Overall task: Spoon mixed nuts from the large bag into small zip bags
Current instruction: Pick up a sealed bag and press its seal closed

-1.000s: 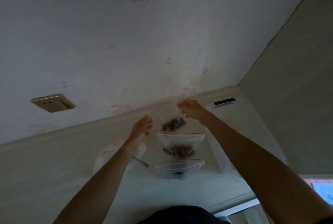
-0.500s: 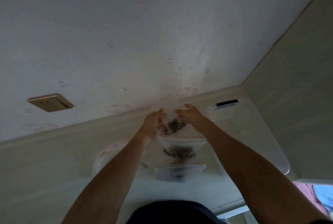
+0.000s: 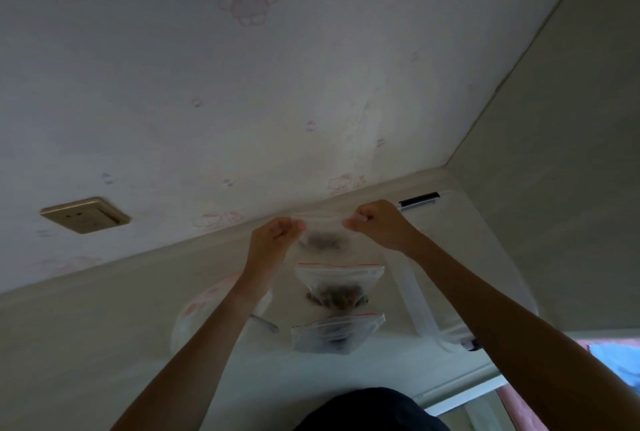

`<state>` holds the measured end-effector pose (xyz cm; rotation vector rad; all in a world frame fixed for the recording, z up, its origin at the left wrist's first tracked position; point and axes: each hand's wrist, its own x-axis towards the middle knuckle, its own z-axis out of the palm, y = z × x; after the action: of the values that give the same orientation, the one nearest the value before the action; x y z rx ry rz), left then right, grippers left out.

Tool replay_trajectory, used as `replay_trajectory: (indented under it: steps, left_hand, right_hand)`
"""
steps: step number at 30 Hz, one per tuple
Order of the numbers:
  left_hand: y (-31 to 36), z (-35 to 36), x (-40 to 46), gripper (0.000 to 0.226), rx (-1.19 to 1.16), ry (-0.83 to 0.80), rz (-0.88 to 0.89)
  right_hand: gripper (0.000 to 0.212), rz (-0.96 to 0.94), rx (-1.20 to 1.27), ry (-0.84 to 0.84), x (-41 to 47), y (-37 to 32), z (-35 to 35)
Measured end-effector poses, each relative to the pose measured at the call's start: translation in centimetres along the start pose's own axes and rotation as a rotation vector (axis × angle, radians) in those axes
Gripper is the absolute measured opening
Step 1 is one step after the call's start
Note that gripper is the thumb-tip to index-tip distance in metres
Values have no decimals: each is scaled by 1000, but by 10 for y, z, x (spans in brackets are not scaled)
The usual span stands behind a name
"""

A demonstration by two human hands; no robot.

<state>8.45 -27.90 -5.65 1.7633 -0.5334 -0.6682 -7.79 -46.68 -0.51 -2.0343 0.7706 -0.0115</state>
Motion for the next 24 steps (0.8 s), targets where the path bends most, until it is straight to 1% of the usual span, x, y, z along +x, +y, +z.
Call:
replay_trajectory:
  steps: [1, 3, 4, 9, 12, 17, 24]
  left_hand:
    - [0, 1, -3, 3, -28, -3, -5]
    - [1, 5, -8, 6, -92, -27, -19]
    - [1, 8, -10, 8, -114, -46, -24]
    - [1, 14, -17, 13, -97, -88, 19]
    - [0, 5, -17, 14, -64, -106, 40]
    - [-3, -8, -18, 25, -49, -119, 72]
    - [0, -4, -22, 17, -10, -96, 146]
  right_hand:
    - [46, -16, -40, 0, -2, 0, -1]
    - [24, -43, -102, -23, -6, -4, 0]
    - [16, -62, -134, -34, -8, -8, 2]
    - [13, -173, -216, -29, -6, -30, 19]
    - [15, -183, -244, -36, -2, -33, 23]
    - [18, -199, -254, -56, -2, -33, 23]
    - [15, -213, -228, -53, -3, -41, 33]
